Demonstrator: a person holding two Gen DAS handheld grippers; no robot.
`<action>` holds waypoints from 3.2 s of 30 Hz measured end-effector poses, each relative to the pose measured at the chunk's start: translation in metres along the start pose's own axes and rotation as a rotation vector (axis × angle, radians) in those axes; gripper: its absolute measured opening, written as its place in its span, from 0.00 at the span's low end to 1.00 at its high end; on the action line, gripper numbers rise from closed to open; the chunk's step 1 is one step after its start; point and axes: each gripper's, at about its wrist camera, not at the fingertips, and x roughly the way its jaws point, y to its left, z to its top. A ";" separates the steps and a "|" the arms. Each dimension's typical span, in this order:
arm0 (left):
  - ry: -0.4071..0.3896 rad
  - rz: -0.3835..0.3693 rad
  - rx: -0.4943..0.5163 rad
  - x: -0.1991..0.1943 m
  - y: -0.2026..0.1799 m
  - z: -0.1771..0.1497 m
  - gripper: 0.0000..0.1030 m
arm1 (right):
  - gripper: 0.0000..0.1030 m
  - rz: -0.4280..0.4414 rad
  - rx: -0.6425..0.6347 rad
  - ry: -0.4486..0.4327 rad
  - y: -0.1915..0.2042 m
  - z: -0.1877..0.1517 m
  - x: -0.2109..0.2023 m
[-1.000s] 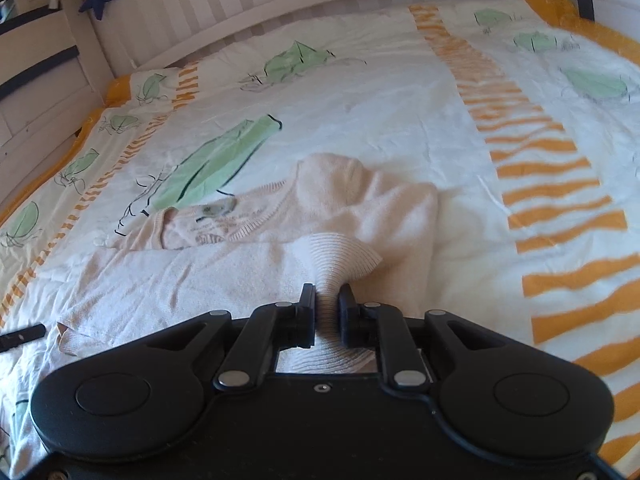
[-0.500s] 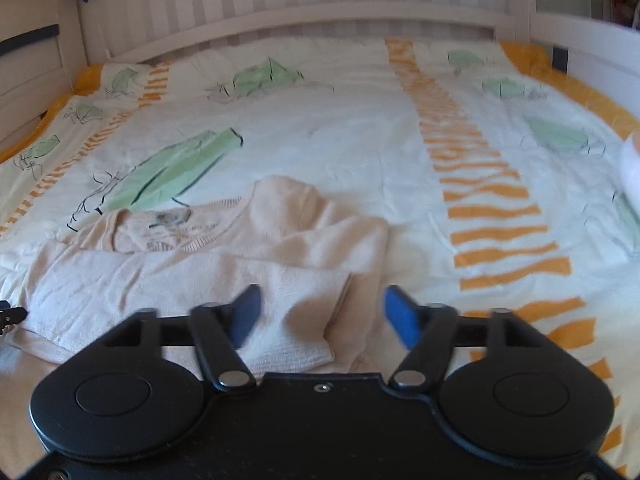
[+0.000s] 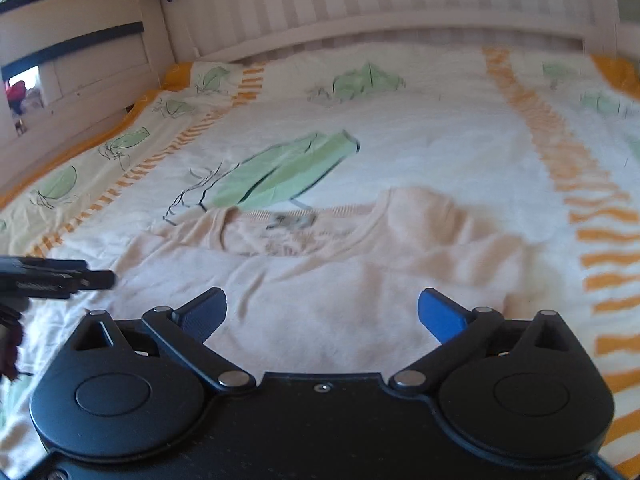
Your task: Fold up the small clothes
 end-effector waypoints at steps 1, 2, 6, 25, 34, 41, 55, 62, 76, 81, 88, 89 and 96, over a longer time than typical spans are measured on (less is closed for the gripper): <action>0.031 0.012 0.004 0.008 -0.001 -0.003 0.77 | 1.00 -0.014 0.019 0.027 -0.004 -0.003 0.003; 0.065 0.019 0.001 0.015 0.001 -0.008 0.78 | 0.99 -0.039 0.032 0.047 -0.009 -0.008 0.004; 0.053 -0.029 -0.068 0.019 0.016 -0.021 0.81 | 0.98 -0.072 0.002 0.042 -0.020 -0.021 -0.008; 0.088 -0.115 -0.204 -0.083 0.025 -0.073 0.81 | 1.00 -0.142 0.114 0.062 -0.023 -0.084 -0.100; 0.143 -0.160 -0.228 -0.122 0.026 -0.107 0.81 | 1.00 -0.045 0.311 0.155 -0.034 -0.104 -0.134; 0.198 -0.181 -0.207 -0.142 0.021 -0.136 0.82 | 1.00 -0.015 0.310 0.237 -0.024 -0.116 -0.144; 0.280 -0.210 -0.102 -0.134 0.001 -0.155 0.99 | 1.00 0.005 0.301 0.290 -0.016 -0.138 -0.154; 0.255 -0.227 -0.136 -0.137 0.006 -0.159 0.99 | 1.00 0.010 0.253 0.288 -0.011 -0.141 -0.156; 0.236 -0.149 -0.134 -0.142 0.004 -0.156 0.56 | 0.69 0.020 0.279 0.316 -0.011 -0.142 -0.167; 0.226 -0.160 -0.184 -0.144 0.012 -0.154 0.24 | 0.25 0.055 0.351 0.298 -0.021 -0.143 -0.169; 0.175 -0.203 -0.218 -0.153 0.011 -0.152 0.05 | 0.21 0.178 0.377 0.190 -0.017 -0.132 -0.181; 0.158 -0.217 -0.237 -0.155 0.013 -0.150 0.05 | 0.21 0.194 0.386 0.169 -0.018 -0.130 -0.183; 0.069 -0.278 -0.394 -0.160 0.033 -0.130 0.05 | 0.20 0.267 0.454 0.014 -0.034 -0.102 -0.186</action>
